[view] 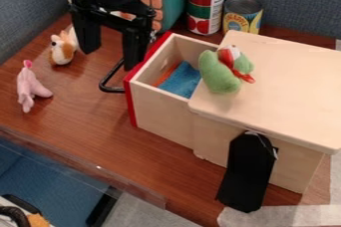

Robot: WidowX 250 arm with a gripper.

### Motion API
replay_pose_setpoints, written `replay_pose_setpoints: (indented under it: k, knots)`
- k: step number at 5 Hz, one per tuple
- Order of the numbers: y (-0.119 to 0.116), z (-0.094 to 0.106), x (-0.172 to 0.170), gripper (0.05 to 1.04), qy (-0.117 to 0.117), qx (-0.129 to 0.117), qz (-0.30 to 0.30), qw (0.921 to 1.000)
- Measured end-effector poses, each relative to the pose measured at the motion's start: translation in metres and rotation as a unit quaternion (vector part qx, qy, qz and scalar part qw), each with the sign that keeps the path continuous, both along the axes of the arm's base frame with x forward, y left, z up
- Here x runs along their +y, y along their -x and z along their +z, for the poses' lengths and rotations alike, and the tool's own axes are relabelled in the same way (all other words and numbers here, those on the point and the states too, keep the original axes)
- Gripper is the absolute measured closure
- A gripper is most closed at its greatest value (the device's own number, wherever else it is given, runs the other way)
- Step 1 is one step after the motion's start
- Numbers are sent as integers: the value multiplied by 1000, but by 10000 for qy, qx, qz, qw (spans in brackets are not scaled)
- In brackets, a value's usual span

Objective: Put the green object inside the drawer

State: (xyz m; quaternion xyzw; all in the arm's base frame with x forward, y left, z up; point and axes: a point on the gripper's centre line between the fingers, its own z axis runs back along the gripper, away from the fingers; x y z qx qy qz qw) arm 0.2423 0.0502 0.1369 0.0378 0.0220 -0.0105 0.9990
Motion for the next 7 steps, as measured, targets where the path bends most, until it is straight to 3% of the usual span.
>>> replay_pose_setpoints:
  k: [1,2,4,5,7]
  knots:
    - [0,-5,-1,84,45,102,2,9999]
    - [-7,14,-15,84,209,96,-128,9997]
    - [-27,49,-54,84,455,-277,-488,9974]
    - [-32,37,-80,84,486,-234,-672,9963]
    - [-33,-15,-116,84,382,93,-609,9974]
